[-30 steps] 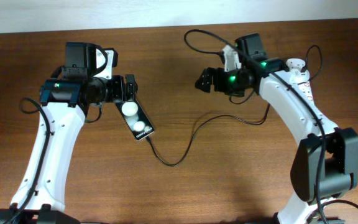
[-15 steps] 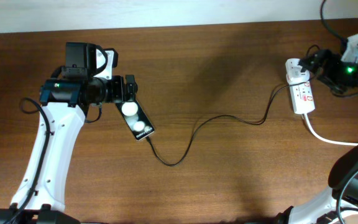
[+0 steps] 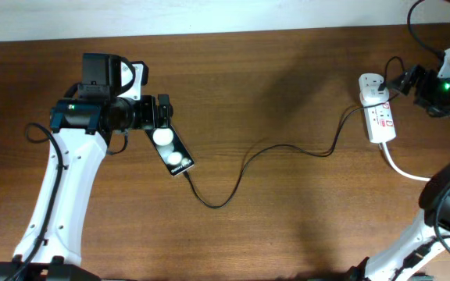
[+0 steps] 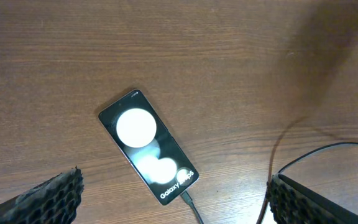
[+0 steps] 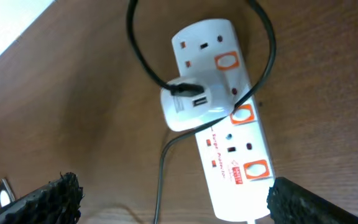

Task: Plug charger to phone and switch on socket
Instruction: 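Move the right gripper over the white power strip's switch, then press the red socket switch down with the right gripper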

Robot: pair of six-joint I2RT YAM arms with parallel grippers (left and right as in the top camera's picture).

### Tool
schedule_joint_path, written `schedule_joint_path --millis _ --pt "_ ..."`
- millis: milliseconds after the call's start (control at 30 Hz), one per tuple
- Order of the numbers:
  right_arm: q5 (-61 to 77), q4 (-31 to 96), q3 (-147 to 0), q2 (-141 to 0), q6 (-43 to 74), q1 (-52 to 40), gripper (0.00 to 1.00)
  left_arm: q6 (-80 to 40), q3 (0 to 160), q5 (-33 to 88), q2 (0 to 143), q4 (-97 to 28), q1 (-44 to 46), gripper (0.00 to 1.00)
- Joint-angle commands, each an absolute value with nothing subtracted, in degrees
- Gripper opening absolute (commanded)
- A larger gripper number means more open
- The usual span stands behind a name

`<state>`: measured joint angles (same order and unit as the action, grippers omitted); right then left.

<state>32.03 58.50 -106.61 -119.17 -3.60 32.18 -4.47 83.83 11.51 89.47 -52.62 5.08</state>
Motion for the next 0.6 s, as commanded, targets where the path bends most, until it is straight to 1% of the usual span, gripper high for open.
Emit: schedule_joint_path --millis 0,200,367,567 --pt "30.2 60.3 -112.4 -122.4 -5.8 32.4 0.99 -3.6 83.9 11.1 88.7 -52.6 5.1 0.99" --pt "30.0 60.5 -112.5 -127.9 -9.0 32.3 0.99 -3.6 83.9 11.1 88.7 -52.6 5.1 0.99" --pt "31.2 58.3 -112.5 -130.2 -10.3 31.8 0.99 -3.6 83.9 11.1 88.7 -52.6 5.1 0.99" --pt "31.4 56.5 -112.5 -130.9 -10.0 27.3 0.99 -3.6 83.9 11.1 88.7 -52.6 5.1 0.99"
